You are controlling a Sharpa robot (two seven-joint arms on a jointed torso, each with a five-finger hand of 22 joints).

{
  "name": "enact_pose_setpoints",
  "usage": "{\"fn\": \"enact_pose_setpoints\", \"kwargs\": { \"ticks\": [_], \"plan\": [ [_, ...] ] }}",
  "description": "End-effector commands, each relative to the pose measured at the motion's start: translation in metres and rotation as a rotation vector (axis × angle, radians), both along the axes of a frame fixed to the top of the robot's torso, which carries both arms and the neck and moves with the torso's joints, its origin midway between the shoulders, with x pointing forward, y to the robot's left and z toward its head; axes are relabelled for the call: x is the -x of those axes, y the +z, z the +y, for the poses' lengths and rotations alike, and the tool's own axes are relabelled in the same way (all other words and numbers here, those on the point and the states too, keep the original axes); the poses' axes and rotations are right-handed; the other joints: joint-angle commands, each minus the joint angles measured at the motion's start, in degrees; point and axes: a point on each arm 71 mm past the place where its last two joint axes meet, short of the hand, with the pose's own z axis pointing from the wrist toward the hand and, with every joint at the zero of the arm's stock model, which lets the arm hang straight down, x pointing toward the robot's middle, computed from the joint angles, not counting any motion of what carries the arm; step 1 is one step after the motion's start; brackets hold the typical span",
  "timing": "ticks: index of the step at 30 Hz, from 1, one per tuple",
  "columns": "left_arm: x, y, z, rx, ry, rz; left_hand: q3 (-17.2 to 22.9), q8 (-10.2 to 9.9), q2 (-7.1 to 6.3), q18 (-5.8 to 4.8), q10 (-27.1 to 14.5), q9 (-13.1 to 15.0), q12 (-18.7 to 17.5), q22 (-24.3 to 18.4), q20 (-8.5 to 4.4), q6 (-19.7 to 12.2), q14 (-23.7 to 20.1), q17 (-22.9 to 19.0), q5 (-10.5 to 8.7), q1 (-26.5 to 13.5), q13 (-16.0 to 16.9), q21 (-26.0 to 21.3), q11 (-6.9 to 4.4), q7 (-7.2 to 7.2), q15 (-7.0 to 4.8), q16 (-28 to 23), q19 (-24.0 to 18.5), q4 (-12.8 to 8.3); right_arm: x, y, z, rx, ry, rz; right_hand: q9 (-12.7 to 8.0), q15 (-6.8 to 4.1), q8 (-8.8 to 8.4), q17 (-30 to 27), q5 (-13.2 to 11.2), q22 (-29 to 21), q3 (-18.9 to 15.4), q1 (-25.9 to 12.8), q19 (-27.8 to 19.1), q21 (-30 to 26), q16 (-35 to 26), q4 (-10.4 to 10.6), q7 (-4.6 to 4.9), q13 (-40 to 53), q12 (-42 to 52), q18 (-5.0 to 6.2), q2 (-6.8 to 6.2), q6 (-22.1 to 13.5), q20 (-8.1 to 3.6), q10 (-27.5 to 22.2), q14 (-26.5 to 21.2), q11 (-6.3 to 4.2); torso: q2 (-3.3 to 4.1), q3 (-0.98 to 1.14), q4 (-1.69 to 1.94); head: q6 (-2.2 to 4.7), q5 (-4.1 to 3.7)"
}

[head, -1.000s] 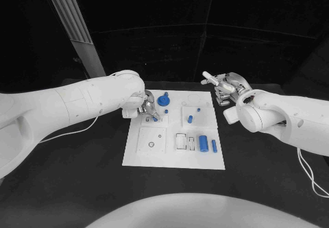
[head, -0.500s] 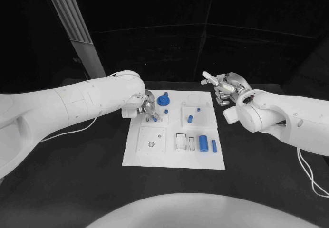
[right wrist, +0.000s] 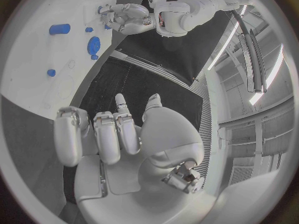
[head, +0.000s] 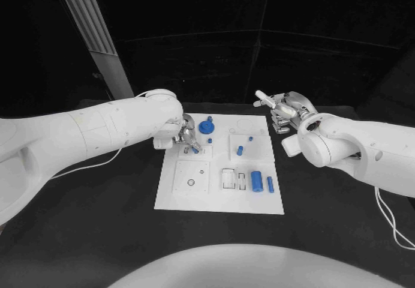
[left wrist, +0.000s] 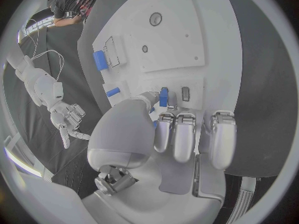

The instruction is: Assemble the parts on the task board

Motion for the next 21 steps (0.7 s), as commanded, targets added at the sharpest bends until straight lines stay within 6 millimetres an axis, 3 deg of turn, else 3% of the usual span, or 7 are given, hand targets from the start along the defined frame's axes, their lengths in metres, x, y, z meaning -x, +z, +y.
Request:
{"fn": "enact_pose_setpoints", "kwargs": {
  "ticks": [1,21],
  "plan": [
    [0.0005,-0.0046,0.0045,-0.035,0.002,-0.003,3.0,0.0,0.18,-0.80,6.1,0.1,0.1,15.1,0.19,-0.2,6.2,15.1,-0.25,0.5,15.1,0.2,0.23,-0.73,0.17,0.2,6.1,-3.1,-0.0002,0.0012,0.0010,-0.001,0.008,-0.006,0.0,0.28,0.20,15.1,-0.3,12.5,-0.3,0.2,1.1,0.2,0.1,0.1,0.49,15.1,0.1,0.58,0.57,-0.4,0.32,5.9,6.0,0.29,0.01,0.02,-0.05,-0.01,0.03],
    [0.0008,-0.0052,0.0031,-0.039,-0.005,0.006,2.7,-0.1,0.01,-0.80,6.1,0.1,0.1,15.1,0.19,-0.1,6.2,15.1,-0.62,-0.3,15.1,0.2,0.29,-0.65,0.18,0.2,6.1,-2.6,0.0000,0.0012,0.0012,-0.002,0.009,-0.006,0.0,0.28,0.20,15.1,-0.3,12.5,-0.3,0.2,1.1,0.2,0.1,0.1,0.49,15.1,0.1,0.58,0.57,-0.4,0.32,5.9,6.0,0.29,0.02,-0.01,-0.02,-0.01,-0.03]
  ]
}}
